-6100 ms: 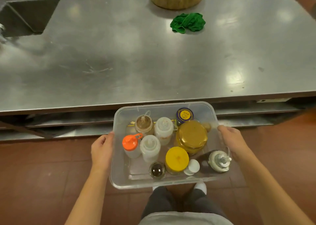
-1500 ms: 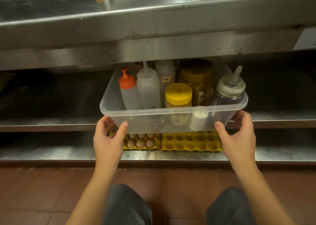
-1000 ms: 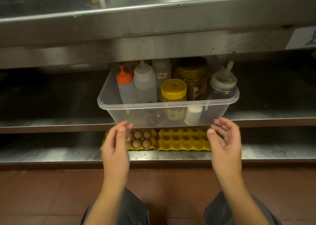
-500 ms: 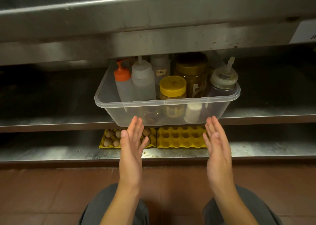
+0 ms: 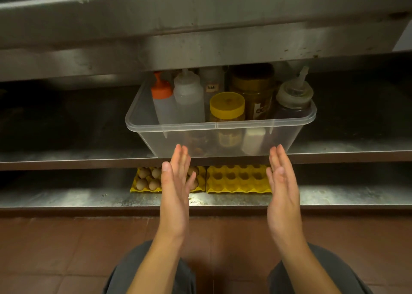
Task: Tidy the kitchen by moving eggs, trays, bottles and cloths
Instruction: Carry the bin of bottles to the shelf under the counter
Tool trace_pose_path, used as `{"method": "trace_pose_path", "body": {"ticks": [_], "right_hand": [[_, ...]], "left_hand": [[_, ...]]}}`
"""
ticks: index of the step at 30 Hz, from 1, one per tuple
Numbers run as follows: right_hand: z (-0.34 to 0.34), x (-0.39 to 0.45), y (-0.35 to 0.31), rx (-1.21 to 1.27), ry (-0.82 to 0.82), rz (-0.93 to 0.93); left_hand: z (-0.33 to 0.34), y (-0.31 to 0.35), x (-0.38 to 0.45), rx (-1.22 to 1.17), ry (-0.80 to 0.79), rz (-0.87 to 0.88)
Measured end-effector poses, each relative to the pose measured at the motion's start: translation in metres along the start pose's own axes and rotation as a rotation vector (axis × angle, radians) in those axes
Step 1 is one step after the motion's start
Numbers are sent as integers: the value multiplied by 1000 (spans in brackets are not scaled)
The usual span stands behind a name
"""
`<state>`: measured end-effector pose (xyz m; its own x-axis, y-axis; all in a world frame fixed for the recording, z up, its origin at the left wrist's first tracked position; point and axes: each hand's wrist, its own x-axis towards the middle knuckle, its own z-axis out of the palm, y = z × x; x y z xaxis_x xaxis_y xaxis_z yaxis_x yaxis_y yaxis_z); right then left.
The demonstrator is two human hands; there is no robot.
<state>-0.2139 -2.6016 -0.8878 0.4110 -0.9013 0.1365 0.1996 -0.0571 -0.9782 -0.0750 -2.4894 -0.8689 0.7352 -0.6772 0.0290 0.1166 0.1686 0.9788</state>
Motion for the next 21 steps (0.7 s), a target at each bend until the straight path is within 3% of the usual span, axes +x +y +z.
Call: {"method": "trace_pose_path", "body": {"ticks": [13,21], "right_hand": [[3,44,-3,-41,2,112],[7,39,-22,205,16,169]], "left_hand": [[12,8,34,-42,-14,-56],[14,21,30,-187,-14,-93]]}}
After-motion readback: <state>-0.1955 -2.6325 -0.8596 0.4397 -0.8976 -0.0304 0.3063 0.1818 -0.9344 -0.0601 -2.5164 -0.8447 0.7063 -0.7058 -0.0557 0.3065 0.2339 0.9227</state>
